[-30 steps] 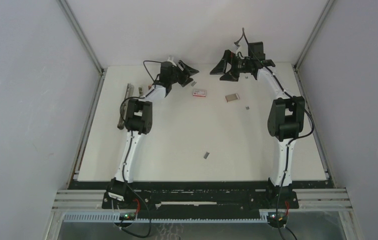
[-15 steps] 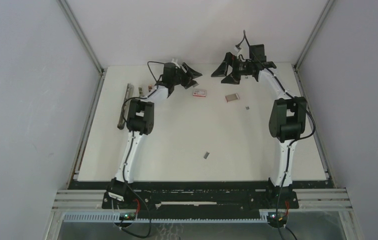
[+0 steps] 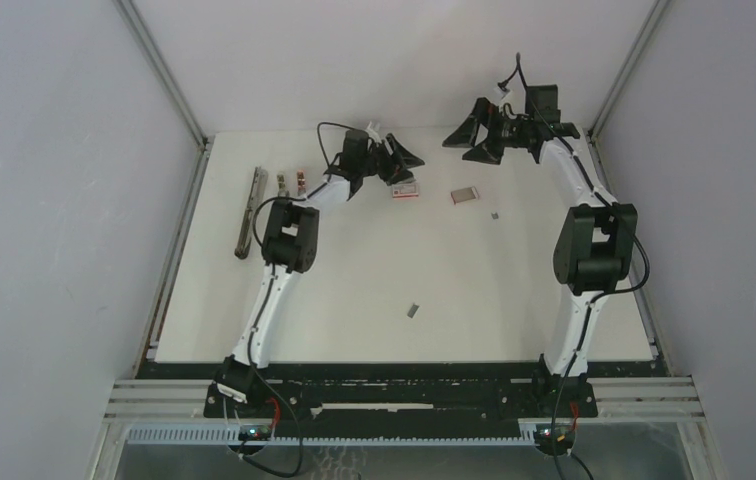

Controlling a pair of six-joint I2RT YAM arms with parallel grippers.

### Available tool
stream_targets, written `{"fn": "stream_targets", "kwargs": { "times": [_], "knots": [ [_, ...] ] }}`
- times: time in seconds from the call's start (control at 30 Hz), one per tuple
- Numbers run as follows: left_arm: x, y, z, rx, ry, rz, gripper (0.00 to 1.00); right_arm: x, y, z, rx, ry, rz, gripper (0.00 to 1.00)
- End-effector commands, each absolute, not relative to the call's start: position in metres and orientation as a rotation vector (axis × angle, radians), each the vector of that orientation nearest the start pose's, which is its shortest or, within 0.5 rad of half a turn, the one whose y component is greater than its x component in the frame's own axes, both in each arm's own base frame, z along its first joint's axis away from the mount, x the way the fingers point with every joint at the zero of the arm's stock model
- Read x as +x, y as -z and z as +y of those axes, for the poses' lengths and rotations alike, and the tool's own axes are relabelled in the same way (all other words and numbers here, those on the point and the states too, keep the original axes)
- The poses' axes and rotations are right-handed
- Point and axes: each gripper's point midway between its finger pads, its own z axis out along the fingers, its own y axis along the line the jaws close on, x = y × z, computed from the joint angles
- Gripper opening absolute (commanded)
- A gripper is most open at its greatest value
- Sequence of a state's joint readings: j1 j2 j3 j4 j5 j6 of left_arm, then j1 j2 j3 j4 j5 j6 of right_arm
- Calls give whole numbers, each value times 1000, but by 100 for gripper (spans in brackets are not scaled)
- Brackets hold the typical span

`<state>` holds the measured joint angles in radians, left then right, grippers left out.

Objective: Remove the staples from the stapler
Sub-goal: Adjust the staple at the center of the board.

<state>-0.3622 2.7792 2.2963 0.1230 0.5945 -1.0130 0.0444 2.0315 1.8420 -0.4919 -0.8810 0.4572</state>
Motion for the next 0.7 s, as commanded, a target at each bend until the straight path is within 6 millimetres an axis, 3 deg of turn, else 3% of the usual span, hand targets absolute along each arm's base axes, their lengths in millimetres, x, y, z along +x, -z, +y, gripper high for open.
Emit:
{"fn": "stream_targets", "kwargs": {
  "times": [0.0, 0.3, 0.5, 0.57, 0.67],
  "knots": [
    [588, -93, -375, -88, 1506, 2089, 67, 481, -246, 163, -79, -1231, 2198, 100],
    [580, -118, -376, 16, 1553, 2034, 71, 480, -217, 160, -78, -1089, 2271, 100],
    [610, -155, -325, -69, 1449, 1966, 99, 490, -196, 188, -157, -1012, 2312, 100],
    [616, -171, -304, -80, 1420, 1948, 100, 499, -188, 194, -161, -977, 2317, 100],
    [612, -178, -279, -64, 1358, 1962, 100, 517, -174, 201, -134, -927, 2325, 100]
  ]
}}
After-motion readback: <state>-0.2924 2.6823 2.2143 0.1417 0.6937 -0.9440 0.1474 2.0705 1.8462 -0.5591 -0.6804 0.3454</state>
